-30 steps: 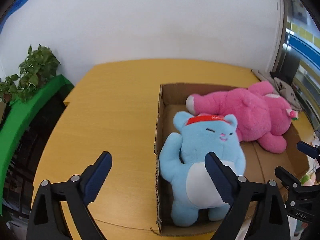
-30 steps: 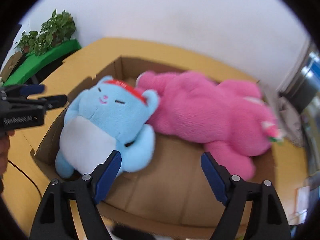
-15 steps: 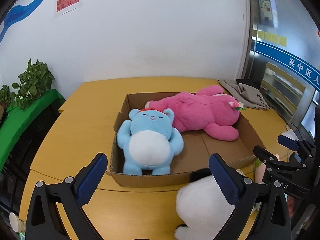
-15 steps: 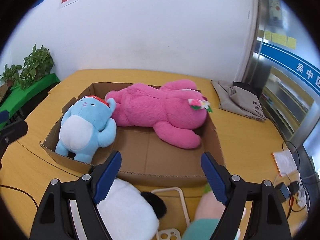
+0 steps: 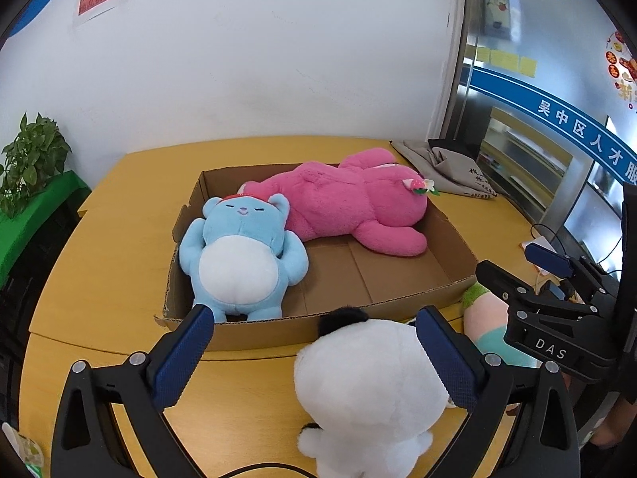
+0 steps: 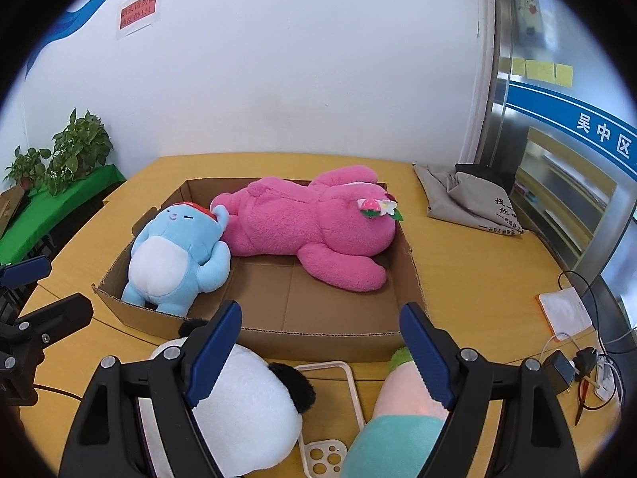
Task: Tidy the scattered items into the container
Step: 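Move both tools to the white panda beside the box, then grasp the white panda with the right tool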
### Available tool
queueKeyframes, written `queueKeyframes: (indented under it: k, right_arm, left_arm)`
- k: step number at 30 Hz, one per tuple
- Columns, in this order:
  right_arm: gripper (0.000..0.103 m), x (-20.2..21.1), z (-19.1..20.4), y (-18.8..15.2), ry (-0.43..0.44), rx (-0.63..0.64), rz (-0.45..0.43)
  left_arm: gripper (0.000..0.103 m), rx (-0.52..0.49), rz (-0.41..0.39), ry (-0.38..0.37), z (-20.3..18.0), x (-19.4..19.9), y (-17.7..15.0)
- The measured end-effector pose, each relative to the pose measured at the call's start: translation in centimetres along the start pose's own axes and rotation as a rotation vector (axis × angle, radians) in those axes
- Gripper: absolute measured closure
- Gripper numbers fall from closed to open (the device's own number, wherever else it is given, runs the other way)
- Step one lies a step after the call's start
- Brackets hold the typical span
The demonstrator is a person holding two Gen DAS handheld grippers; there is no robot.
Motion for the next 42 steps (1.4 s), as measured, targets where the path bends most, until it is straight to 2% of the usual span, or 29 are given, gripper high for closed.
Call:
queueKeyframes:
  k: [26, 31, 35, 42]
  right_arm:
    - [0.021, -1.2, 0.3, -1.0, -0.008, -0.002, 0.043]
    - [0.021, -1.6, -0.2, -1.5, -0.005, -0.018, 0.061]
    - [0.021, -2.0, -0.3, -2.9, 0.049, -0.023, 0.096]
    - [0.021, -2.9, 0.9, -6.8, 0.216, -0.009, 0.204]
  left_arm:
    - [0.0, 0.014, 0.054, -0.018, 1.1, -1.9, -1.2]
    - [0.0, 0.019, 0.091, -0.036, 1.7, -2.8, -1.8]
    - [0.0, 0.037, 0.136, -0.079, 2.4, -3.8, -2.7]
    - [0.0, 0.042, 0.238, -0.243, 3.3, -6.9, -4.6]
Point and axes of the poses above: each gripper's, at about its wrist camera, not at the fingertips, and x roughly against the way its jaws point, z to its left, y to its top, the point moved 1 cm from there along -x, roughly the way its jaws point, and after that the axes turned 1 degree about z, right-handed, at the moved point
